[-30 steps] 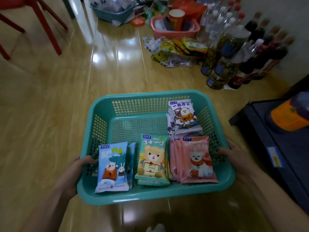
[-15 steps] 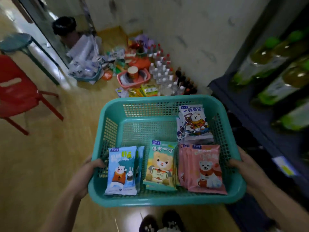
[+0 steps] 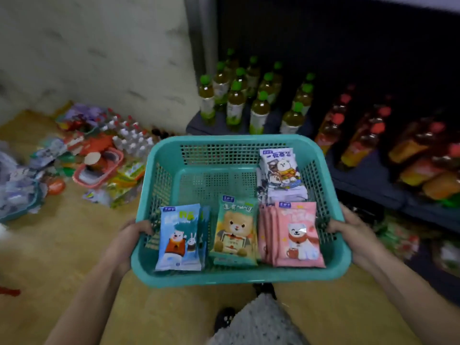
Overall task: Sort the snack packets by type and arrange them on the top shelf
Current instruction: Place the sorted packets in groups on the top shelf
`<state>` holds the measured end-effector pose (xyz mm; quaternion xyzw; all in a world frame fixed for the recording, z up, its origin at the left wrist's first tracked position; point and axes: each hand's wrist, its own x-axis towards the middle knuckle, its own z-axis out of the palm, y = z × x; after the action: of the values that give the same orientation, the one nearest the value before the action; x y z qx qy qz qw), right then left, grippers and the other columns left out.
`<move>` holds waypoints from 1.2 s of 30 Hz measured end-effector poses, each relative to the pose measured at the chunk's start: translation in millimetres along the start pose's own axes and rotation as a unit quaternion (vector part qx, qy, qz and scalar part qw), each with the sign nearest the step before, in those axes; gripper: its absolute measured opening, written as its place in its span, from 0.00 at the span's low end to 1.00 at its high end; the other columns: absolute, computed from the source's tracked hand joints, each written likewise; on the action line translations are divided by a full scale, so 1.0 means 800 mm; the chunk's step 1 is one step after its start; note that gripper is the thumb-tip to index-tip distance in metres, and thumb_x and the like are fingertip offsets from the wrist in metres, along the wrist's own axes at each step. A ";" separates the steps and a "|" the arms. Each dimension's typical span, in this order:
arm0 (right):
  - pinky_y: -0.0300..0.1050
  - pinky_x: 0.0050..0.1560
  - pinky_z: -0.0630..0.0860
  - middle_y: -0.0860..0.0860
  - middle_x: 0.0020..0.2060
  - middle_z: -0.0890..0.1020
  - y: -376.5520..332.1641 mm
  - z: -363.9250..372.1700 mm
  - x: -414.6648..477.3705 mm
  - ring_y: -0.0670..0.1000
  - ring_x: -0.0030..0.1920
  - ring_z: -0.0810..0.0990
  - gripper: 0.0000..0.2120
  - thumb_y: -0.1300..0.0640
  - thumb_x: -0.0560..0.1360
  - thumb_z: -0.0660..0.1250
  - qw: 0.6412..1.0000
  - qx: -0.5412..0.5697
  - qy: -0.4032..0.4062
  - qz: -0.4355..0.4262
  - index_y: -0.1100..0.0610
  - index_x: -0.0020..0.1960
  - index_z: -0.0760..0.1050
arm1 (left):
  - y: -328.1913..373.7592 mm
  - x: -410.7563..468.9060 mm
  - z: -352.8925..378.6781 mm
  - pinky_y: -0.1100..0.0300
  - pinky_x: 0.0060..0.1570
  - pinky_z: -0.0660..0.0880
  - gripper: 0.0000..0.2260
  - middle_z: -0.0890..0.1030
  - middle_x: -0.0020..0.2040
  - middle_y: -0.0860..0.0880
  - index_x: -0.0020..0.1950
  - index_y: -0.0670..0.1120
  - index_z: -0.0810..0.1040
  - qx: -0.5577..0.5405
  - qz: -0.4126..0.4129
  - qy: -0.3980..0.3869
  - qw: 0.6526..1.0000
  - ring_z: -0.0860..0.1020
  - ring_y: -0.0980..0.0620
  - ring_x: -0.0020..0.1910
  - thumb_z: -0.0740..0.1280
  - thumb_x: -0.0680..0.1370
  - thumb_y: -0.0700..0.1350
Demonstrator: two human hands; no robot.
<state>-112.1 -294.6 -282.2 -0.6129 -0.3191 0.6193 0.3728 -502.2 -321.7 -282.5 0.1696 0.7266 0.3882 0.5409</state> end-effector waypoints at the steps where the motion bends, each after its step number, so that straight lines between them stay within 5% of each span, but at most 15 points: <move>1: 0.40 0.31 0.78 0.48 0.36 0.85 0.008 -0.017 -0.025 0.49 0.33 0.82 0.31 0.80 0.67 0.49 0.999 0.021 0.024 -0.003 0.50 0.53 0.75 | 0.004 -0.007 0.013 0.62 0.24 0.66 0.03 0.70 0.27 0.42 0.38 0.38 0.67 0.020 0.005 -0.014 1.000 0.69 0.45 0.23 0.58 0.71 0.31; 4: 0.42 0.35 0.79 0.54 0.42 0.83 0.038 -0.068 -0.101 0.54 0.39 0.81 0.30 0.80 0.67 0.51 0.992 0.071 0.101 -0.001 0.53 0.56 0.75 | 0.011 -0.018 0.054 0.53 0.34 0.65 0.09 0.69 0.39 0.39 0.48 0.38 0.71 0.103 0.015 -0.088 0.991 0.68 0.44 0.33 0.61 0.69 0.34; 9: 0.40 0.28 0.78 0.50 0.33 0.85 0.102 -0.144 -0.218 0.49 0.30 0.82 0.29 0.81 0.67 0.49 0.959 0.179 0.219 0.003 0.54 0.52 0.75 | 0.004 -0.062 0.165 0.45 0.40 0.70 0.15 0.77 0.45 0.32 0.53 0.35 0.76 0.239 0.081 -0.225 0.941 0.74 0.34 0.42 0.57 0.69 0.29; 15: 0.39 0.24 0.77 0.51 0.31 0.85 0.185 -0.239 -0.354 0.50 0.27 0.81 0.28 0.80 0.68 0.49 0.890 0.293 0.349 0.005 0.56 0.57 0.73 | -0.054 -0.166 0.330 0.51 0.41 0.70 0.15 0.77 0.44 0.37 0.47 0.44 0.77 0.308 0.114 -0.381 0.864 0.75 0.40 0.42 0.59 0.66 0.32; 17: 0.40 0.25 0.77 0.52 0.32 0.84 0.213 -0.272 -0.401 0.51 0.27 0.81 0.28 0.80 0.68 0.49 0.868 0.312 0.386 -0.002 0.57 0.55 0.74 | -0.086 -0.209 0.381 0.53 0.39 0.68 0.17 0.76 0.42 0.38 0.44 0.44 0.77 0.328 0.116 -0.407 0.845 0.73 0.42 0.41 0.59 0.57 0.36; 21: 0.43 0.25 0.78 0.54 0.34 0.84 0.270 -0.339 -0.487 0.52 0.28 0.81 0.28 0.79 0.67 0.50 0.826 0.342 0.449 0.004 0.56 0.56 0.75 | -0.160 -0.297 0.474 0.55 0.37 0.67 0.12 0.75 0.41 0.38 0.42 0.43 0.76 0.363 0.120 -0.459 0.802 0.72 0.44 0.39 0.58 0.64 0.32; 27: 0.47 0.26 0.79 0.57 0.35 0.85 0.334 -0.438 -0.586 0.55 0.28 0.81 0.29 0.79 0.68 0.50 0.781 0.371 0.503 0.016 0.56 0.59 0.74 | -0.258 -0.408 0.593 0.57 0.34 0.66 0.16 0.76 0.38 0.40 0.43 0.44 0.77 0.399 0.102 -0.520 0.748 0.71 0.44 0.35 0.58 0.59 0.35; 30: 0.47 0.26 0.79 0.56 0.34 0.85 0.352 -0.487 -0.618 0.55 0.28 0.81 0.30 0.78 0.67 0.51 0.762 0.376 0.527 0.032 0.56 0.60 0.74 | -0.292 -0.450 0.646 0.58 0.30 0.66 0.15 0.75 0.35 0.43 0.43 0.43 0.75 0.422 0.102 -0.539 0.722 0.71 0.46 0.33 0.54 0.69 0.27; 36: 0.42 0.24 0.78 0.53 0.31 0.84 0.365 -0.601 -0.641 0.53 0.26 0.81 0.28 0.79 0.67 0.50 0.741 0.387 0.547 0.026 0.57 0.58 0.74 | -0.347 -0.515 0.769 0.57 0.32 0.67 0.17 0.76 0.37 0.44 0.45 0.42 0.75 0.456 0.099 -0.567 0.678 0.72 0.47 0.34 0.52 0.71 0.25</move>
<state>331.7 -913.0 -285.1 -0.6572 0.2230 0.2569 0.6726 257.8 -540.1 -289.8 0.6543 0.3461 -0.1107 0.6632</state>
